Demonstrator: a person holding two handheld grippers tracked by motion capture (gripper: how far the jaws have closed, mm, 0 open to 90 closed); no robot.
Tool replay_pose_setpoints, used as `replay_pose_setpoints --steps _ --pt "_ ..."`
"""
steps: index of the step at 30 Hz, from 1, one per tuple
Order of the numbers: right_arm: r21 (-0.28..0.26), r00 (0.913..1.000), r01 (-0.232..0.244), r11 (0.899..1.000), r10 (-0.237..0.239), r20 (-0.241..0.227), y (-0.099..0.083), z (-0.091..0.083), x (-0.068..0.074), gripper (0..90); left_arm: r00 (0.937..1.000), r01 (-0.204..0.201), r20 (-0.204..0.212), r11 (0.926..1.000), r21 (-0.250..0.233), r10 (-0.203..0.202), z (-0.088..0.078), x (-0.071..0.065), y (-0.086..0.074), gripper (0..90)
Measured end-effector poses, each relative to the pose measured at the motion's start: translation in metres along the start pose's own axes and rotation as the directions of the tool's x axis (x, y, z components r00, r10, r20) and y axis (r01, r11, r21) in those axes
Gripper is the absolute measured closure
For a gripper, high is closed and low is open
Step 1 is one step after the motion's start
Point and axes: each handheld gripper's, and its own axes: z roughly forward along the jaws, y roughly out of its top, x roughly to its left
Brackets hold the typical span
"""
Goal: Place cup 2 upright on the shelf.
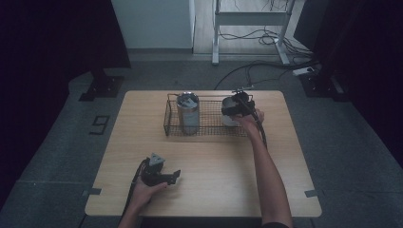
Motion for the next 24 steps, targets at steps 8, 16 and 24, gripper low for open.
replay_pose_setpoints --steps 8,16,24 --pt "0.021 1.0000 0.008 1.000 -0.008 0.003 -0.002 0.007 0.000 6.8 1.0000 0.000 -0.001 1.0000 0.003 0.000 0.001 -0.001 0.000 13.9" --pt "0.042 0.9996 -0.018 0.999 0.017 0.022 -0.005 0.012 -0.003 6.8 1.0000 0.002 -0.004 1.0000 0.007 -0.002 0.002 0.000 0.000 14.2" --pt "0.078 0.9992 0.021 0.997 -0.023 0.032 -0.007 0.010 0.004 6.3 1.0000 -0.004 0.001 0.9999 0.010 0.004 0.004 -0.003 -0.001 14.3"
